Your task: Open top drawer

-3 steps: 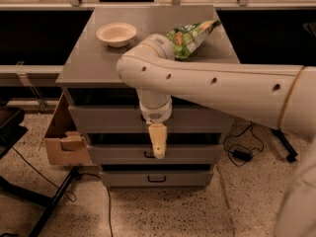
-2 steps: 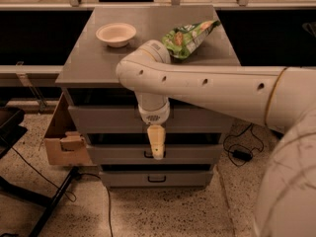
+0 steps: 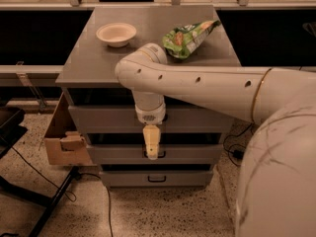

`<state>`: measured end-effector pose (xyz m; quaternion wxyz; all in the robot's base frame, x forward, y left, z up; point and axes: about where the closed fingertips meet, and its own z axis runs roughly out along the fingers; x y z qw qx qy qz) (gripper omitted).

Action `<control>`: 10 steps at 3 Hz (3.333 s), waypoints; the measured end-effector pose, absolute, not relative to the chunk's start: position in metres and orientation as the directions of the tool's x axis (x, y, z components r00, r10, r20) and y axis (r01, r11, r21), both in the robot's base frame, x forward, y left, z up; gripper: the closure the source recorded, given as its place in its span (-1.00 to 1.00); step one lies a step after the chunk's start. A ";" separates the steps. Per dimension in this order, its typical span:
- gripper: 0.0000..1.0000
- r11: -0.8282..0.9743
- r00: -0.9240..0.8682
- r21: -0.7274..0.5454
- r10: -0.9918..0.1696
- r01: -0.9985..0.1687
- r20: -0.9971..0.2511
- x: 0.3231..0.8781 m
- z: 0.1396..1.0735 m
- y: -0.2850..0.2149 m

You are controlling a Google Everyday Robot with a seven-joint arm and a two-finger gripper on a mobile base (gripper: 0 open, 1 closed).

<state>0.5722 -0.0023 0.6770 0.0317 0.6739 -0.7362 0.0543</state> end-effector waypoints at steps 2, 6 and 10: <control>-0.95 0.139 -0.137 0.049 -0.990 -0.989 0.042 0.569 0.665 0.005; 0.90 0.201 -0.199 0.035 -0.979 -0.979 0.052 0.561 0.677 -0.013; 1.00 0.182 -0.180 0.033 -0.983 -0.983 0.044 0.552 0.676 -0.012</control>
Offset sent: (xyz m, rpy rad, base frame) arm -0.0034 0.0120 -0.0137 0.1208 0.1084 -0.0736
